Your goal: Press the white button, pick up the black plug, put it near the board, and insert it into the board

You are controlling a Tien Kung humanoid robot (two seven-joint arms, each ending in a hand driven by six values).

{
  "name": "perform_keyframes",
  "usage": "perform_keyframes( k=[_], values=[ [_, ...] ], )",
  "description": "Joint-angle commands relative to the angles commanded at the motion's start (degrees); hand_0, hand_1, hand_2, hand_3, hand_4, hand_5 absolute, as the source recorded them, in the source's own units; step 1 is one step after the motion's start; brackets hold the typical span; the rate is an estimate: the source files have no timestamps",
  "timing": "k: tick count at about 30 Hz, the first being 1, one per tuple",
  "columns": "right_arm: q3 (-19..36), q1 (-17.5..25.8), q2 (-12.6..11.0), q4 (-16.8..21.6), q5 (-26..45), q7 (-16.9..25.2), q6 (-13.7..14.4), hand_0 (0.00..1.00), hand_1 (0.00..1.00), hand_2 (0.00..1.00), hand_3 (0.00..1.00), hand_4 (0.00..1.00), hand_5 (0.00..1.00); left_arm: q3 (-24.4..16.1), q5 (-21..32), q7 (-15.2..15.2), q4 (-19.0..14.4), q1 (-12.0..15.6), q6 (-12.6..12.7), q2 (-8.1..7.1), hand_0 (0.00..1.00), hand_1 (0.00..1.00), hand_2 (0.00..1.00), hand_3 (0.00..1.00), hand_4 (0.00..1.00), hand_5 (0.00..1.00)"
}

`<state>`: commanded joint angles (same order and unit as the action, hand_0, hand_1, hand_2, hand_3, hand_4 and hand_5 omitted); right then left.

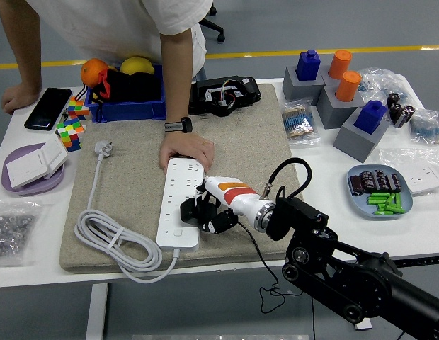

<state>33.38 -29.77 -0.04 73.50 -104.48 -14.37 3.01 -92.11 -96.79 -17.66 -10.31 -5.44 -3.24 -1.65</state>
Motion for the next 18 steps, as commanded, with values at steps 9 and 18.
perform_keyframes(
  k=[9,18],
  values=[
    [0.04,0.17,-0.16,-0.34,-0.09,0.25,0.18,0.417,0.452,0.515,0.539,0.79,0.002,0.1,-0.38,-0.04,0.0,-0.07,-0.11,-0.07,0.648,0.638,0.63,0.674,0.5,0.117],
    [0.69,0.37,-0.41,-0.27,-0.61,0.37,-0.04,0.419,0.453,0.516,0.542,0.791,0.002,0.22,-0.43,-0.1,0.0,0.14,-0.2,-0.11,0.648,0.638,0.63,0.674,0.497,0.117]
  ],
)
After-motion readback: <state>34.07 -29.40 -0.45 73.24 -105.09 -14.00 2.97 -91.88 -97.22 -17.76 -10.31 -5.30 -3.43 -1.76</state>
